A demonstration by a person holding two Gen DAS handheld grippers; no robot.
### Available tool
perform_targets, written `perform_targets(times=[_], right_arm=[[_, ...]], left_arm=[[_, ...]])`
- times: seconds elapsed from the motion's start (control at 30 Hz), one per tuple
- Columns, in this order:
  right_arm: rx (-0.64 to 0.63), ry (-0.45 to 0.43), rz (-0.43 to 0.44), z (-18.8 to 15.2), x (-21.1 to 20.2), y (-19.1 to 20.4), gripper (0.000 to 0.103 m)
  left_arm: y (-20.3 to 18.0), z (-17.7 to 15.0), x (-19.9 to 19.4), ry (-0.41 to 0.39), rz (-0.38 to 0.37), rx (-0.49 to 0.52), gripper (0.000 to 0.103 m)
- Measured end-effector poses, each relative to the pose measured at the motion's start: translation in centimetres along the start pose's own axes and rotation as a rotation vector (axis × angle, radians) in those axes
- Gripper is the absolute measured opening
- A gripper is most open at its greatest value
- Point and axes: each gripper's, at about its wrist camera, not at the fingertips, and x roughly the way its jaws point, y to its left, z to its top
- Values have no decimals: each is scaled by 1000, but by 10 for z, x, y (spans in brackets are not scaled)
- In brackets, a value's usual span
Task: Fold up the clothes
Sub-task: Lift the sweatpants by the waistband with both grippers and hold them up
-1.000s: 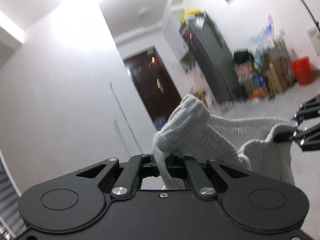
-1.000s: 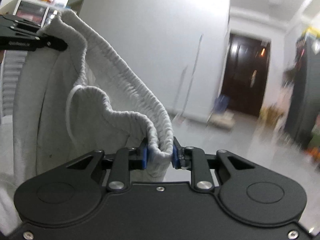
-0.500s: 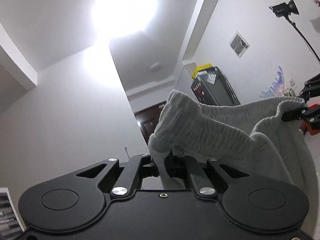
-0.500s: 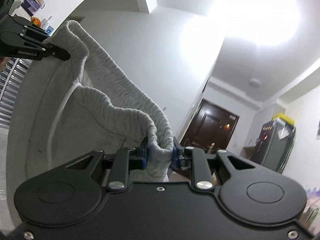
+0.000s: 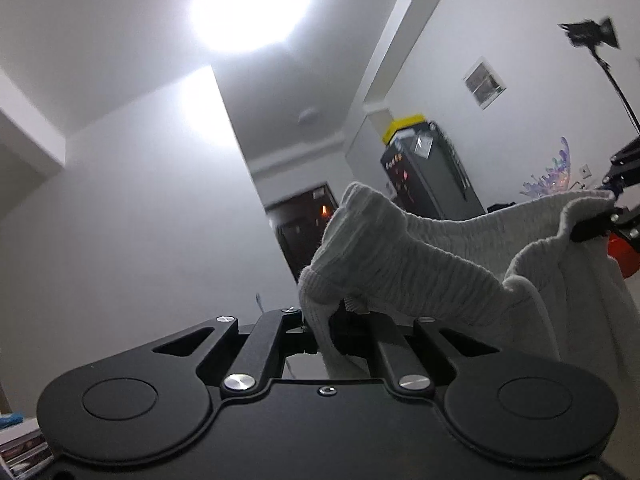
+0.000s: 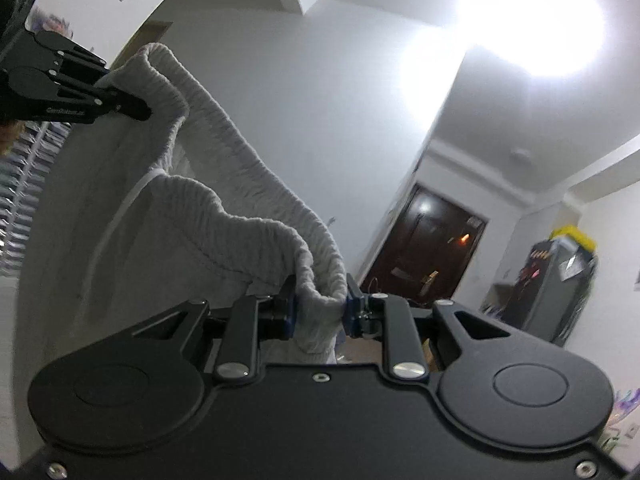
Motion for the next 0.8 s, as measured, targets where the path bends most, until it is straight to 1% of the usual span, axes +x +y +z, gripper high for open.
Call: perform_targets(times=[0.03,0.1,0.17,0.2,0.27,0.33,0.37,0.47,0.5,0.57,0.63,0.73,0.8], right_arm=[[6,25,26,23,-1,-5,26],[21,61,81,66,-8,-10,26],[33,87,136,108,-14,-12,26],[39,90,156,125,-16,-12,26],[93,103,198,169,-21,-9,26],[148,105,209,197,-25,-5,26],[194,105,215,212,-28,0,26],[294,126,222,231,-26,7,26],[314,134,220,233,-27,8,26],[357,163,216,226,-23,8,26],[377,192,205,218,-15,1,26],[379,227,188,205,-1,-14,26],[374,231,182,211,-3,-25,26]], left_arm=[[11,11,-1,25,0,-17,4],[45,43,-9,103,18,-63,4],[74,61,-21,149,44,-89,4],[91,71,-29,171,61,-91,4],[113,86,-43,194,81,-75,4],[135,100,-66,218,96,-61,4],[141,101,-74,228,96,-59,4],[154,107,-92,250,75,-59,4],[157,109,-98,257,64,-59,4],[161,121,-91,267,32,-65,4],[162,121,-86,273,-9,-75,4],[165,121,-74,268,-48,-79,4],[166,119,-50,265,-68,-88,4]])
